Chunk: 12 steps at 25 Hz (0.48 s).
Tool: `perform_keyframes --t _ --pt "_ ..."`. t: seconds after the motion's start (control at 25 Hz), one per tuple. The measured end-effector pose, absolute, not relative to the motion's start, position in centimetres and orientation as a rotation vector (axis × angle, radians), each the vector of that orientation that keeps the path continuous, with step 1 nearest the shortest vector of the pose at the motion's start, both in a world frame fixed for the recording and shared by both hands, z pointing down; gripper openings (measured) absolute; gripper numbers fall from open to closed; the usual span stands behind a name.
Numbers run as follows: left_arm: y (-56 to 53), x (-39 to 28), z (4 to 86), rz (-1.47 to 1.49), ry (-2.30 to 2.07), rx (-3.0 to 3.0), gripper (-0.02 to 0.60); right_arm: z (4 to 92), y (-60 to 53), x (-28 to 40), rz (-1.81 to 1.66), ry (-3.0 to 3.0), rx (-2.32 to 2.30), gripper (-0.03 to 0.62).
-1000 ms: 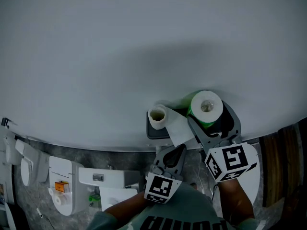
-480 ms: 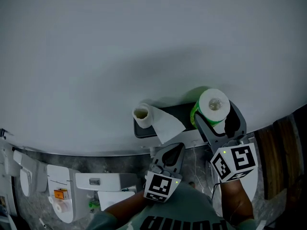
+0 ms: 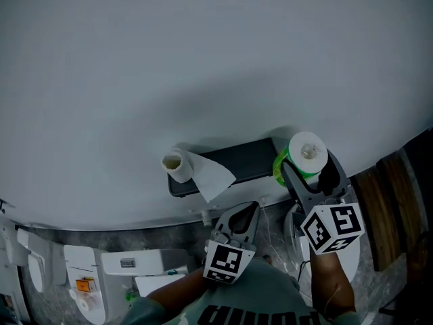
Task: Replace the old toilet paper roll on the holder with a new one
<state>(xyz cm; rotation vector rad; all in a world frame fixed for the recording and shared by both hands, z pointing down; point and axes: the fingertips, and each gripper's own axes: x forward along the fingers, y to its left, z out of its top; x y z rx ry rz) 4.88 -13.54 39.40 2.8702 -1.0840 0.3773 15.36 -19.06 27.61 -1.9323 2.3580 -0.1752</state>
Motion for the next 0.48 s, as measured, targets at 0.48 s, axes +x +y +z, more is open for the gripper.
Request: perform_keyframes --t 0.48 --pt "-13.2 6.4 41.1 0.429 -1.075 2.849 0.005 32.5 -18.9 20.4 -0.424 2.188 -1.945 0.428"
